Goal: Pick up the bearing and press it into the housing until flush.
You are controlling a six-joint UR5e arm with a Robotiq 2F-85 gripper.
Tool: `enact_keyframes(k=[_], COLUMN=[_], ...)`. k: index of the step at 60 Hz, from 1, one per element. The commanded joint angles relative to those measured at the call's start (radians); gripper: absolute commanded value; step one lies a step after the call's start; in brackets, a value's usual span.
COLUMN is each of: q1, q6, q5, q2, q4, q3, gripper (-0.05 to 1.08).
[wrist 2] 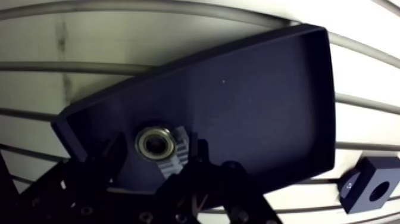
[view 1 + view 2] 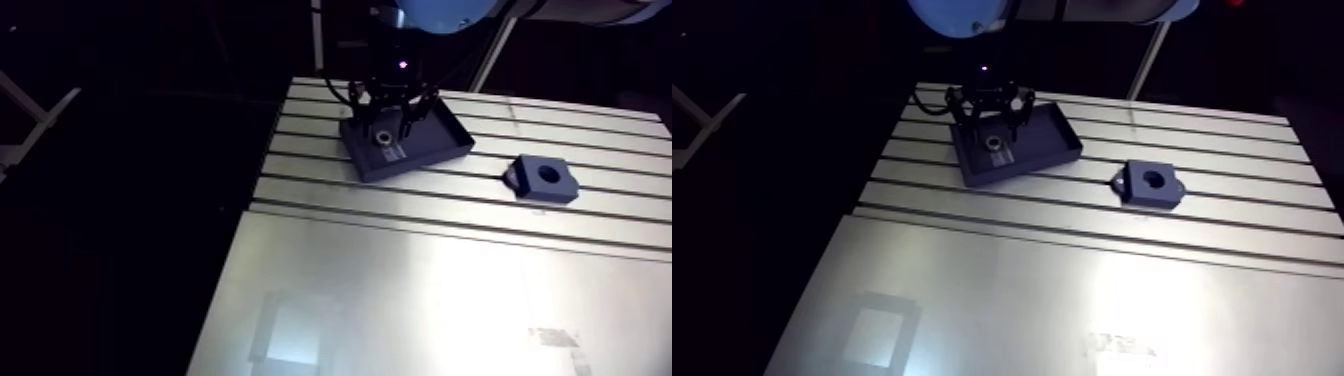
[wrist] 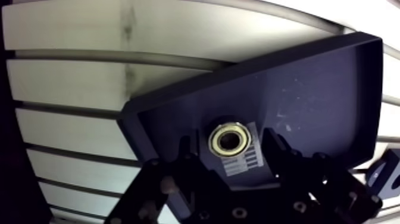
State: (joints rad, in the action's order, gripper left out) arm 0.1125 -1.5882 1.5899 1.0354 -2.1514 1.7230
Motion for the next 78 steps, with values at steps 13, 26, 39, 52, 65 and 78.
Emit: enact_keyframes(k=[13, 26, 39, 52, 65, 78], q1=[-0.001, -0.002, -0.001, -0.001, -0.002, -0.002], q6=[-0.003, -0.002, -0.003, -0.003, -0.003, -0.002], q5=[0.000, 0.000, 0.000, 0.000, -0.002, -0.002], q2=[-0.007, -0.006, -0.004, -0.004, -0.002, -0.004], q4=[0.000, 0.000, 0.000, 0.000, 0.000, 0.000], q3=[0.002, 0.004, 0.004, 0.002, 0.002, 0.002], gripper=[0.43, 0.44, 0.44, 0.44, 0.46, 0.48])
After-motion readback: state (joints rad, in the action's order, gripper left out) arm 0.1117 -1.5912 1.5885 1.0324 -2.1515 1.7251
